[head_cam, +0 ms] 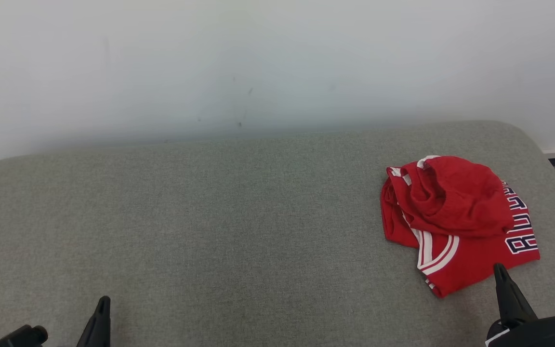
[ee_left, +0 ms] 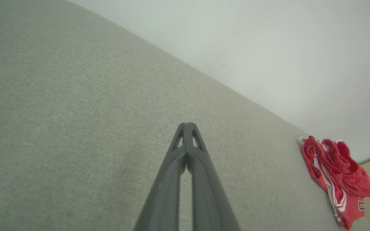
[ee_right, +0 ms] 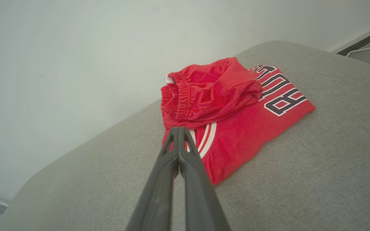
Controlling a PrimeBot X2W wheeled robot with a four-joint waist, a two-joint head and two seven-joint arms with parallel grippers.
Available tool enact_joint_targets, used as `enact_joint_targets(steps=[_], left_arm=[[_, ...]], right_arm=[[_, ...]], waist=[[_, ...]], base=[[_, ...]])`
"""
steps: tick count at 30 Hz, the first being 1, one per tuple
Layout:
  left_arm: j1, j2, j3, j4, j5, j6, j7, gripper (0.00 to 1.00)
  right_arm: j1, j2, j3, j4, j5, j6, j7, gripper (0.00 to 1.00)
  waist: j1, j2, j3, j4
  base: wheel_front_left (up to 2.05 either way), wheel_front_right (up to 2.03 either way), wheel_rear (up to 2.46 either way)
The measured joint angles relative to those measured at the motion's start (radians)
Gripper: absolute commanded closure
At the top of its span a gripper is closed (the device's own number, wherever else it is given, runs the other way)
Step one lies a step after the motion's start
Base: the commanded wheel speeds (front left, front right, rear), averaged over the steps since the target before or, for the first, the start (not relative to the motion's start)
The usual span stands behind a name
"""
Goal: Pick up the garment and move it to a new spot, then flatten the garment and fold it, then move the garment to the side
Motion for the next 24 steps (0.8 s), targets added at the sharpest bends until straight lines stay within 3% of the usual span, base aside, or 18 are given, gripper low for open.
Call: enact_joint_targets(steps=[24], left_arm=[[-0.046,-0.039,0.068,0.072,-0.344,-0.061,0.026,1.00]], right_arm=[[-0.073,0.072,-0.058,0.081,0.277,0.060,0.074,1.00]], waist=[[0.0000,0.0000,0.012,-0.003]], base=[[0.00,0.00,0.00]])
